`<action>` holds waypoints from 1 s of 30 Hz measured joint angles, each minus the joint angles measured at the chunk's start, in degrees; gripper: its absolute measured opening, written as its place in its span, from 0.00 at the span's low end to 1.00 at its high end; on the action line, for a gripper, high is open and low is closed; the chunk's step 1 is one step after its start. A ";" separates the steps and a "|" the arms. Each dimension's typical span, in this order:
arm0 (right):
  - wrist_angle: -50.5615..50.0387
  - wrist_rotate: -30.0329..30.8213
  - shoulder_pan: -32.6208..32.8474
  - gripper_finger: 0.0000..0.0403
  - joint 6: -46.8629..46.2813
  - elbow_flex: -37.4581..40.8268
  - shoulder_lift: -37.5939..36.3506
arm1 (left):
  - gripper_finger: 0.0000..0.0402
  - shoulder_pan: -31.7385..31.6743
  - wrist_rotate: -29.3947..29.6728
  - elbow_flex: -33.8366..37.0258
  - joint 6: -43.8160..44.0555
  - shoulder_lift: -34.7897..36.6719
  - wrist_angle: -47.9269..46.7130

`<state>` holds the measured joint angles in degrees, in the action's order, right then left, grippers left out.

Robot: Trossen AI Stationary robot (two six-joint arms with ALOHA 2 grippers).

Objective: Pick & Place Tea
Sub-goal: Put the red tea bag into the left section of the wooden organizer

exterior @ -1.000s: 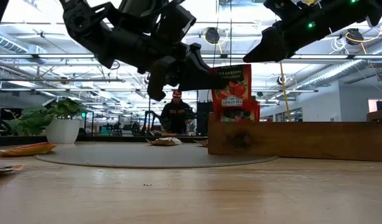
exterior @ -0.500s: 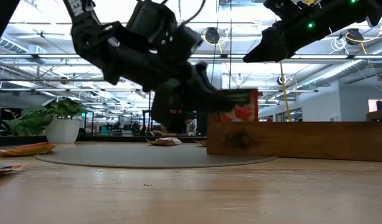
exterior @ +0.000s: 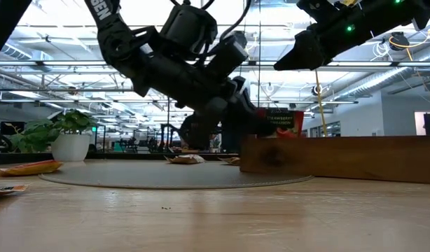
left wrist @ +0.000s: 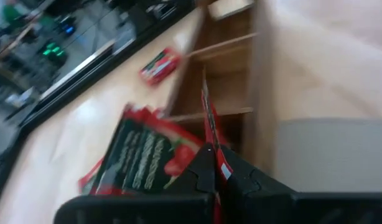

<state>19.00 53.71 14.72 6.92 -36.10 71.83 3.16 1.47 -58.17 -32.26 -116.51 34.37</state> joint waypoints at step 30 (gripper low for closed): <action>-0.46 -0.02 0.00 0.06 0.24 0.00 0.00 | 0.39 -0.52 16.94 0.07 11.94 0.33 5.18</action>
<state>18.55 53.69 14.72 7.16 -36.10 71.83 2.63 18.41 -58.11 -20.32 -116.18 39.55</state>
